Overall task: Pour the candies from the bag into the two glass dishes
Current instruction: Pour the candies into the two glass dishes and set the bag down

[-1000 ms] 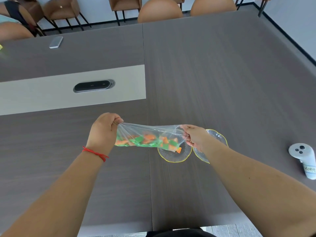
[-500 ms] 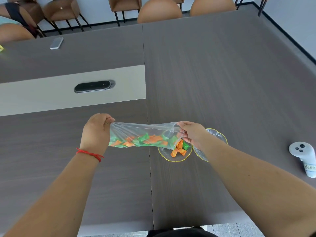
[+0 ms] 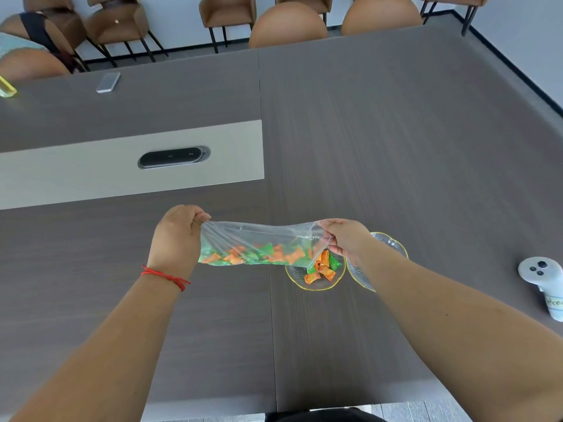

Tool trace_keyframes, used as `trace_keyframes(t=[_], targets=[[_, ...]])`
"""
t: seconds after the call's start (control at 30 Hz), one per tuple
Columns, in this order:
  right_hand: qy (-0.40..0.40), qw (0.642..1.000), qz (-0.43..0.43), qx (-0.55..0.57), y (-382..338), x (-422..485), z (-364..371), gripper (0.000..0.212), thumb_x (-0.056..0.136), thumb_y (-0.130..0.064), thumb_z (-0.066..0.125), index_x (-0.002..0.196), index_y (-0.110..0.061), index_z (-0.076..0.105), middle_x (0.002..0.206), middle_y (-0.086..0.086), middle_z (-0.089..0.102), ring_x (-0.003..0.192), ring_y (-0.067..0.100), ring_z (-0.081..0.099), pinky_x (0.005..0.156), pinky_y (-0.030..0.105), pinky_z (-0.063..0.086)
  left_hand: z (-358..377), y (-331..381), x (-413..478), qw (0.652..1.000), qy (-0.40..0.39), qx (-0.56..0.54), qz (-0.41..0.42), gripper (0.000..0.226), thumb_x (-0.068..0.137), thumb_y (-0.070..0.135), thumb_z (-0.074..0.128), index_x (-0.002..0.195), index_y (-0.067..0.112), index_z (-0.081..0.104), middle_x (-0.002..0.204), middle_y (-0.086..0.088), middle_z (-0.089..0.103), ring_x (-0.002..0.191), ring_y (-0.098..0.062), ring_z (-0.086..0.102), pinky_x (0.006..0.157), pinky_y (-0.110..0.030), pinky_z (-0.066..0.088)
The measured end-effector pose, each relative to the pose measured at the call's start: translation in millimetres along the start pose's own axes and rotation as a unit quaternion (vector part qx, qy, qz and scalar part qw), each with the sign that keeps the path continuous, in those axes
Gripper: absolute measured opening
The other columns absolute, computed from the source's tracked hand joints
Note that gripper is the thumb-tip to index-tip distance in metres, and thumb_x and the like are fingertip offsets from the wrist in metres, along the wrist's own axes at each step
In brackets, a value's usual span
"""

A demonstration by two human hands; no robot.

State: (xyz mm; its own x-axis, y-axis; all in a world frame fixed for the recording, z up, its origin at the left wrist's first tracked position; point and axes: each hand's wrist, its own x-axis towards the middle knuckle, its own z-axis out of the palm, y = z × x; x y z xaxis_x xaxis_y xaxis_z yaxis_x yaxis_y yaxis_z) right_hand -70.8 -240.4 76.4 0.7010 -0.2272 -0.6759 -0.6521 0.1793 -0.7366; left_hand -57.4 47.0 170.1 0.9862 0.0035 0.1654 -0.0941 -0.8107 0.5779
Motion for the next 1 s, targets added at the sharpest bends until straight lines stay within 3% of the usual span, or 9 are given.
trace_keyframes(t=[0.1,0.2,0.43,0.57,0.67,1.0], targets=[[-0.003,1.0,-0.007,-0.009,-1,-3,1,0.016,0.095,-0.022,0.06,0.104,-0.016,0.071,0.071,-0.001,0.06,0.058,0.005,0.059,0.06,0.021,0.05,-1,-2,-2,1.0,0.008,0.004,-0.002,0.02,0.092,0.007,0.043,0.091,0.004,0.063,0.096,-0.008,0.06,0.09,-0.015,0.048,0.081,-0.027,0.036],[-0.008,1.0,-0.014,-0.012,-4,-5,2,0.016,0.095,-0.021,0.059,0.105,-0.015,0.071,0.07,-0.001,0.059,0.057,0.004,0.058,0.061,0.02,0.049,-4,-2,-2,1.0,0.014,0.009,0.008,0.02,0.092,0.006,0.043,0.091,0.004,0.063,0.095,-0.007,0.059,0.089,-0.015,0.047,0.081,-0.027,0.036],[-0.003,1.0,-0.021,-0.011,-7,-2,10,0.014,0.094,-0.024,0.061,0.099,-0.018,0.072,0.069,-0.003,0.059,0.061,0.006,0.057,0.088,0.035,0.054,-11,0,2,0.999,0.029,0.012,0.014,0.021,0.091,0.004,0.043,0.091,0.002,0.064,0.096,-0.011,0.062,0.09,-0.015,0.047,0.082,-0.027,0.036],[-0.004,0.999,-0.033,-0.021,-8,-6,9,0.014,0.095,-0.023,0.06,0.099,-0.017,0.072,0.067,-0.003,0.058,0.054,0.003,0.056,0.069,0.025,0.051,-14,2,0,0.999,0.032,0.01,0.023,0.021,0.091,0.004,0.043,0.091,0.002,0.064,0.092,-0.005,0.058,0.09,-0.015,0.046,0.081,-0.026,0.035],[0.004,0.999,-0.045,-0.019,-8,-4,8,0.01,0.093,-0.025,0.063,0.088,-0.021,0.071,0.068,-0.002,0.058,0.057,0.006,0.056,0.074,0.031,0.049,-13,3,1,0.999,0.031,0.011,0.026,0.021,0.09,0.004,0.043,0.09,0.002,0.064,0.091,-0.002,0.056,0.09,-0.015,0.046,0.081,-0.026,0.035],[-0.002,0.996,-0.061,-0.06,-11,-4,8,0.013,0.094,-0.025,0.059,0.093,-0.021,0.071,0.067,-0.003,0.061,0.062,0.008,0.063,0.076,0.033,0.049,-3,-15,2,1.0,0.015,0.008,-0.011,0.021,0.091,0.007,0.043,0.09,0.006,0.063,0.093,0.0,0.055,0.09,-0.017,0.048,0.08,-0.032,0.043]])
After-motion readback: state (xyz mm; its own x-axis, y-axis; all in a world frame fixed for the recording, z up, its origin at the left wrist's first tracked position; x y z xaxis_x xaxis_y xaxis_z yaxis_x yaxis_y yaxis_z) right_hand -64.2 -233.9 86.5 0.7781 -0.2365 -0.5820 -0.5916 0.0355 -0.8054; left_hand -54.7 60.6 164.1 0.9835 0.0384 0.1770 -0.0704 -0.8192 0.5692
